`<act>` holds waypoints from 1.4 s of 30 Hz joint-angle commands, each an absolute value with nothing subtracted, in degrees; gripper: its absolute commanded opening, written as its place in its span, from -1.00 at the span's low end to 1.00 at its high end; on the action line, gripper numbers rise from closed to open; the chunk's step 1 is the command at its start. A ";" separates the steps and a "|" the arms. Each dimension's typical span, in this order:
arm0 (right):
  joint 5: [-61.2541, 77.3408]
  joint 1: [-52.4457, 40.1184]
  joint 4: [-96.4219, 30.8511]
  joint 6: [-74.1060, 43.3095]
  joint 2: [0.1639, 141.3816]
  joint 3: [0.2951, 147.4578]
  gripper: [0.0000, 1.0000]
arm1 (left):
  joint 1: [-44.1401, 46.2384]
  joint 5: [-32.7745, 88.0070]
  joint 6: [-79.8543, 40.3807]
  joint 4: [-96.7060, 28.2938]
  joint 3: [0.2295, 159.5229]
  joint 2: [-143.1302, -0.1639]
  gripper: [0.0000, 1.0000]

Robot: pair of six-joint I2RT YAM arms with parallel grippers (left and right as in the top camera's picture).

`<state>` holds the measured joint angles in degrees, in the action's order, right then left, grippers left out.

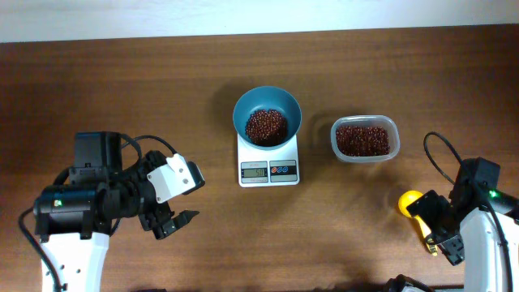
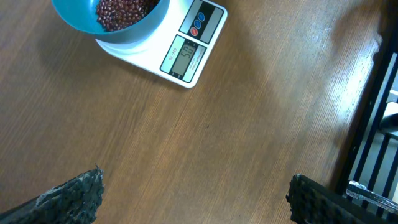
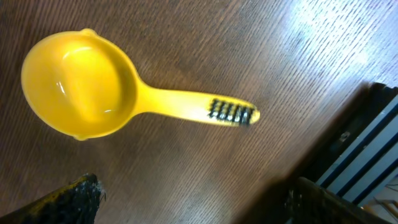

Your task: Scoop item into bowl and weigh 50g on scale

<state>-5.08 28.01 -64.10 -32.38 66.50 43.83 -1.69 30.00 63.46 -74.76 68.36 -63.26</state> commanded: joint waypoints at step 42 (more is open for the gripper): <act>9.23 25.76 -53.08 -9.21 26.63 46.09 0.97 | -2.04 30.20 64.38 -74.87 69.43 -62.76 0.97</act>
